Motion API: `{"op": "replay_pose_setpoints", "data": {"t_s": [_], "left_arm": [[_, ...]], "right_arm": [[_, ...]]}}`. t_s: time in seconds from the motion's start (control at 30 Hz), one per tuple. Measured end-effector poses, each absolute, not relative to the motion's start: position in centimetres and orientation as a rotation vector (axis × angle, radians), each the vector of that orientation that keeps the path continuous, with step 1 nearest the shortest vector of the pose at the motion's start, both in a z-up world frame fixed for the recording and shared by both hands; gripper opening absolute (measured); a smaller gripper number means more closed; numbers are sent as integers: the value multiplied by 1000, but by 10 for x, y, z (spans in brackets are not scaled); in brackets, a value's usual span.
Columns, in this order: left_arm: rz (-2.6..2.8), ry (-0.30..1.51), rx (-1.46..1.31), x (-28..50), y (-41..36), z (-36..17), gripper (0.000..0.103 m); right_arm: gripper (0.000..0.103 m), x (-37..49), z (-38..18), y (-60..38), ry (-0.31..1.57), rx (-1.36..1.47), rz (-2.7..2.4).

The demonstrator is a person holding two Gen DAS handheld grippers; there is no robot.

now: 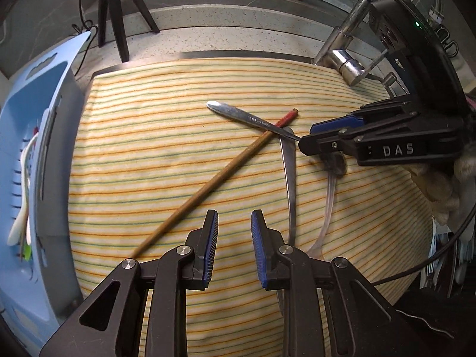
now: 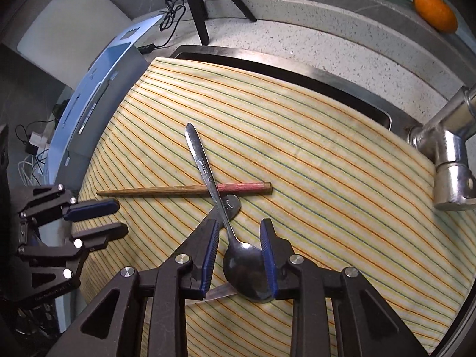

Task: Organize utensils
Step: 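Lower the left tool onto the metal spoon bowl and close it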

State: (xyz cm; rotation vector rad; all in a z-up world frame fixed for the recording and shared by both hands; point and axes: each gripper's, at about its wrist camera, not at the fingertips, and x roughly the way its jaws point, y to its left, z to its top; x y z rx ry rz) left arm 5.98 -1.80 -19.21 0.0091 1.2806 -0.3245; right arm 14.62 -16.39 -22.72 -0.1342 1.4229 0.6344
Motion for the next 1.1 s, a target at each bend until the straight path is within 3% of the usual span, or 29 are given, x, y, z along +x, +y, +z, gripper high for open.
{"op": "replay_pose_setpoints", "data": {"t_s": [0.47,1.1], "left_arm": [[-340,1300,-56,44,-9,-196,21],[-311,1298,-102,30,30,-187,21]], "right_arm": [[22,139,-238,-154,1552,37,745],[22,129,-233,-104,1547,98,821]]}}
